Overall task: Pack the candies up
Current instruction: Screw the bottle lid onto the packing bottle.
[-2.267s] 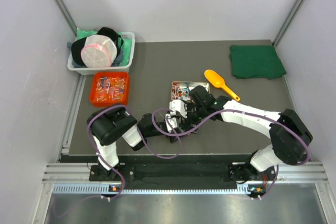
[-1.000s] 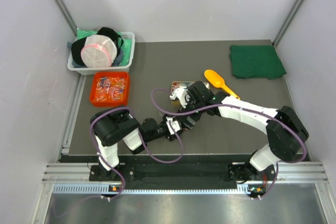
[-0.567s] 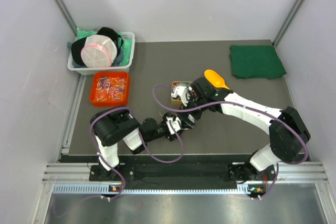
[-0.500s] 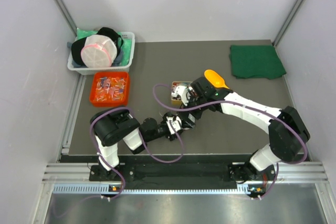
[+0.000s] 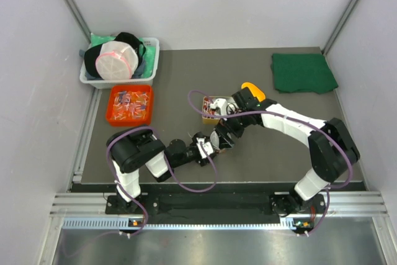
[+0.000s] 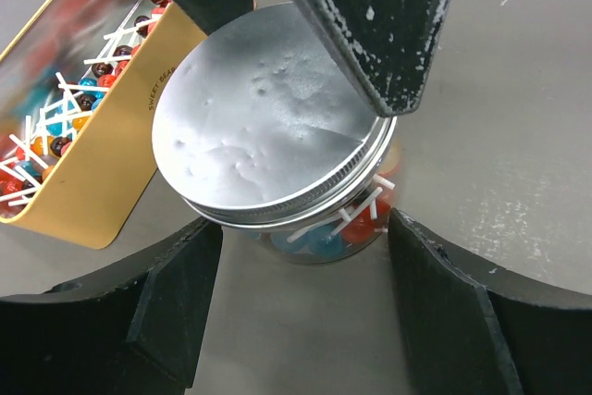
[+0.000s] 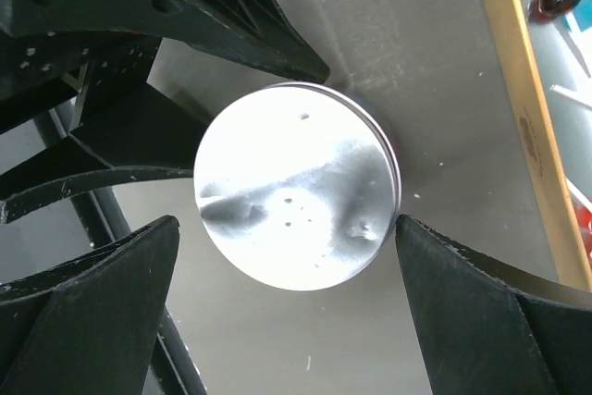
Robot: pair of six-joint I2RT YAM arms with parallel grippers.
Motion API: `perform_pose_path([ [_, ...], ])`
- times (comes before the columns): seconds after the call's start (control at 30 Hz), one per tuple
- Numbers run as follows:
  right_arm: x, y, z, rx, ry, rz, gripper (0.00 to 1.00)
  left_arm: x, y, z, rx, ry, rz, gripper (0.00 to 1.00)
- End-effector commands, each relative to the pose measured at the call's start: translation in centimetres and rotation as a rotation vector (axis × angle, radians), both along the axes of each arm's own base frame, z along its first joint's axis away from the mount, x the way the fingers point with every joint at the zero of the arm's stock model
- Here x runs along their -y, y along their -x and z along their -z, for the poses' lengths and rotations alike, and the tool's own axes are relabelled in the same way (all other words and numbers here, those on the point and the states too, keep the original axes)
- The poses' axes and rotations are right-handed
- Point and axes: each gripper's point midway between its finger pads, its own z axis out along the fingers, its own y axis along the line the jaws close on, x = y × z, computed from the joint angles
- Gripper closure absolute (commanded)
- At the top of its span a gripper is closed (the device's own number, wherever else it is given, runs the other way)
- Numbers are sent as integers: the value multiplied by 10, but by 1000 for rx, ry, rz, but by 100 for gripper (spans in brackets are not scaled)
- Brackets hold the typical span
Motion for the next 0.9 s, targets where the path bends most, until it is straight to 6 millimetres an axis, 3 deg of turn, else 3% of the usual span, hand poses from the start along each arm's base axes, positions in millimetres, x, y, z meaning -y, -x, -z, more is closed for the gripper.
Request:
perform_pose_path([
  [0.0,-8,-11,-20,-19,-87,-4,1,7,-15,-50,156,159,-25,23],
  [0.2,-6,-24,-30,-34,-132,23,2,8,-13,-50,156,159,-16,23],
  [0.37,-7,-31,-34,-67,-171,28,9,8,-13,-51,158,160,-14,23],
  [0.5,-13,-36,-35,-88,-187,27,26,9,-13,-51,158,160,-11,23],
  [0.6,-15,-42,-31,-82,-177,32,51,8,-12,-50,154,159,-13,23],
  [0.73,-16,-46,-27,-77,-171,31,53,8,-12,-50,154,159,-11,23],
  [0.87,-14,-45,-25,-78,-163,36,70,8,-12,-51,159,160,-10,23],
])
